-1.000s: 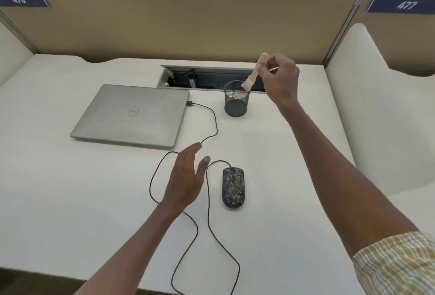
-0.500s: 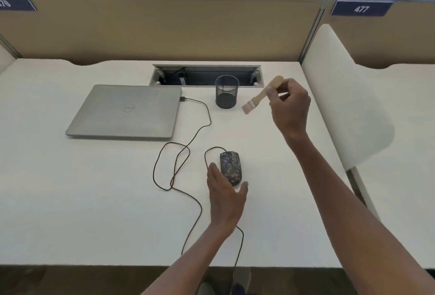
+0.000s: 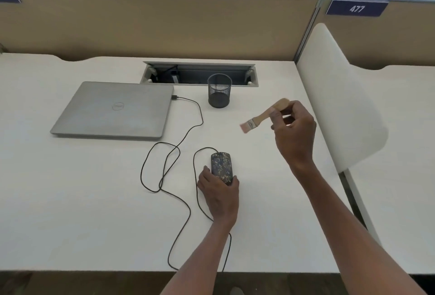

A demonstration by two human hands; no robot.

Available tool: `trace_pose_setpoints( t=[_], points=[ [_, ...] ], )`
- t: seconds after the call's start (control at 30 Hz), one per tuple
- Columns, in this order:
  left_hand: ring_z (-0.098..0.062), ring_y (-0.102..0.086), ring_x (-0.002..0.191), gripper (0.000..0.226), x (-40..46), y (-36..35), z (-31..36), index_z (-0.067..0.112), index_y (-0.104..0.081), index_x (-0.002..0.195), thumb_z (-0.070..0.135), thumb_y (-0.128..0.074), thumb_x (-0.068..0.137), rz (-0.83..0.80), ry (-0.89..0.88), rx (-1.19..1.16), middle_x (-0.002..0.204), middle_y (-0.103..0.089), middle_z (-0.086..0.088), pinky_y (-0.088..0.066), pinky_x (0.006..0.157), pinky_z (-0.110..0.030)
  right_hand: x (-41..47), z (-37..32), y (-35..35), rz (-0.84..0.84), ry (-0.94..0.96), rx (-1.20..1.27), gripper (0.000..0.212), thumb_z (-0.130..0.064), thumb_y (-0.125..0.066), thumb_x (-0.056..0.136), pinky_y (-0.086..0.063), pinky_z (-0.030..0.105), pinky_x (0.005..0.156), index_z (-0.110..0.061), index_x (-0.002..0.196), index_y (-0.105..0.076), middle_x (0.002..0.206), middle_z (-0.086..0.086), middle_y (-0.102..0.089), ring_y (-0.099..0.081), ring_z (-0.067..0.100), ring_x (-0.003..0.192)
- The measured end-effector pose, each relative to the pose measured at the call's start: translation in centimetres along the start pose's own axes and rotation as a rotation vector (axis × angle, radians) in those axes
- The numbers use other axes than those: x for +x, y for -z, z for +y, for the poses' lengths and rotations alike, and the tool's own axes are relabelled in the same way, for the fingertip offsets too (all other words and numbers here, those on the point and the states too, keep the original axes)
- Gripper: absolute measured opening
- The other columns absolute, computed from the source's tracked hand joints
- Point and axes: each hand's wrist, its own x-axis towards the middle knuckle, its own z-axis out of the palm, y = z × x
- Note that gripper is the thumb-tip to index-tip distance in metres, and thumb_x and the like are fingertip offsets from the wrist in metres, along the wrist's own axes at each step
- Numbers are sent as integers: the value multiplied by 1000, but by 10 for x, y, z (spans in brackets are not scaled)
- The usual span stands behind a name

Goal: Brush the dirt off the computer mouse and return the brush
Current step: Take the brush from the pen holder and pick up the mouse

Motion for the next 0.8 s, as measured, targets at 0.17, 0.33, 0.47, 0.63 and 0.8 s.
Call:
trace_pose_setpoints(
  t=[0.17,0.33,0.47,0.63,0.8],
  points=[
    [-35,-52,113,79,-2,-3,-5,-1,-49,136,27,-87,73,46,-21,-13,125,-59,-17,-49,97,-43,-4,6,0,-37,-9,-3,14,-18,-67,95,-54,36,65,-5,97,-67,87,2,-71,-69,30,71],
    [-34,-55,107,70,3,2,-4,1,-54,131,23,-87,73,65,0,-55,119,-61,-16,-49,90,-41,-10,7,1,-58,-16,8,12,-17,-66,95,-54,35,65,-6,97,-67,86,0,-71,-69,30,71],
    [-32,-54,108,71,-1,8,-1,2,-54,133,24,-86,73,73,-1,-93,118,-61,-14,-48,89,-39,-15,3,8,-63,-6,22,11,-16,-67,95,-55,37,65,-5,97,-67,86,1,-71,-69,30,70],
    [-29,-54,110,75,-20,23,12,5,-53,137,26,-87,72,109,-56,-156,117,-61,-10,-40,85,-27,-22,-7,24,-56,13,46,9,-15,-66,95,-56,40,66,-7,97,-68,87,0,-71,-69,31,71],
    [-25,-54,104,77,-43,61,17,4,-54,136,23,-91,70,172,-188,-195,113,-63,-9,-32,82,-13,-33,-26,38,-42,49,85,5,-14,-62,95,-55,39,64,-9,96,-65,88,0,-70,-69,32,73]
  ],
)
